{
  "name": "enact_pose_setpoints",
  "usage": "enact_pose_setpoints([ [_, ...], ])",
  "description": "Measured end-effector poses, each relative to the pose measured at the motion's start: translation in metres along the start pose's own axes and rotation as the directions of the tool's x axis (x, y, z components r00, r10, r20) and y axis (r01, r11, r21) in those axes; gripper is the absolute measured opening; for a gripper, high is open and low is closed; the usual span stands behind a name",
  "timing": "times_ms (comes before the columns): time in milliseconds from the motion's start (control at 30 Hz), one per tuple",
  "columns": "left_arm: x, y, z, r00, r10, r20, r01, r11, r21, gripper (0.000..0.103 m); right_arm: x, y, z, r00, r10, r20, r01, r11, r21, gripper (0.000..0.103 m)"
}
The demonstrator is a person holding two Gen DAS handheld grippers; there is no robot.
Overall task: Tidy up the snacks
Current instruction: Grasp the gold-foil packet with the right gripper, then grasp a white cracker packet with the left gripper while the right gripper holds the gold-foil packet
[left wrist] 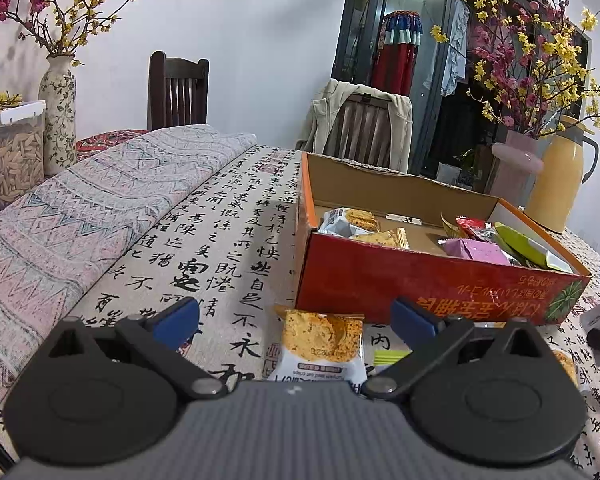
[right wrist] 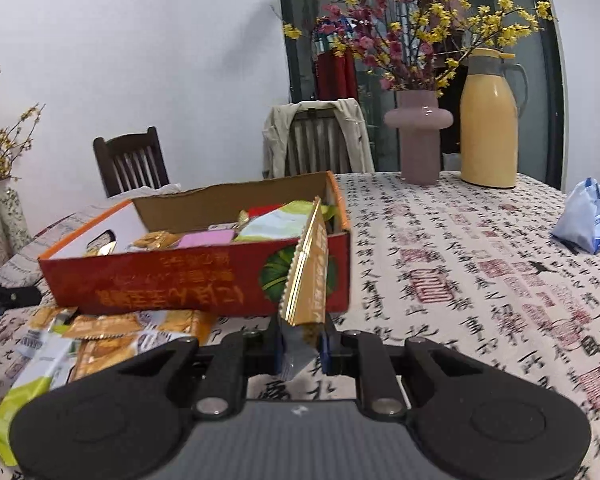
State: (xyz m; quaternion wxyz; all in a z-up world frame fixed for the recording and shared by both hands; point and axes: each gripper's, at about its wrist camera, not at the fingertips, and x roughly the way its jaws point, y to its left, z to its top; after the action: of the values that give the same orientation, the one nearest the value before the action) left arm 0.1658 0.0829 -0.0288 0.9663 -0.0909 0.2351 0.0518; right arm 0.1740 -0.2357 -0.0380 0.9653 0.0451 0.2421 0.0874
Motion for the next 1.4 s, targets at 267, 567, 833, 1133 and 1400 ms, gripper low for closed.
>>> enact_pose_setpoints([
  [267,-0.001,0.000,0.000,1.000,0.008,0.003,-0.008,1.000,0.001,0.103,0.003,0.001,-0.006,1.000,0.021,0.001,-0.021,1.000,0.010,0.016],
  [567,0.007,-0.015,0.002,0.994,0.087,-0.064,-0.081,0.992,0.095,0.103,0.003,0.001,-0.007,0.999,0.034,-0.003,-0.034,0.999,0.013,0.016],
  [833,0.026,-0.018,0.005,0.975,0.110,-0.193,-0.090,0.990,0.113,0.088,0.001,0.000,-0.007,0.999,0.048,0.009,-0.048,0.999,0.018,0.016],
  [1133,0.030,-0.024,0.004,0.969,0.100,-0.224,-0.075,0.990,0.119,0.045,0.000,0.000,-0.008,0.998,0.057,0.018,-0.057,0.998,0.014,0.016],
  [1400,0.013,-0.024,0.009,0.980,0.104,-0.167,-0.083,0.988,0.129,0.043,-0.001,0.001,-0.008,0.998,0.054,0.022,-0.054,0.998,0.012,0.016],
])
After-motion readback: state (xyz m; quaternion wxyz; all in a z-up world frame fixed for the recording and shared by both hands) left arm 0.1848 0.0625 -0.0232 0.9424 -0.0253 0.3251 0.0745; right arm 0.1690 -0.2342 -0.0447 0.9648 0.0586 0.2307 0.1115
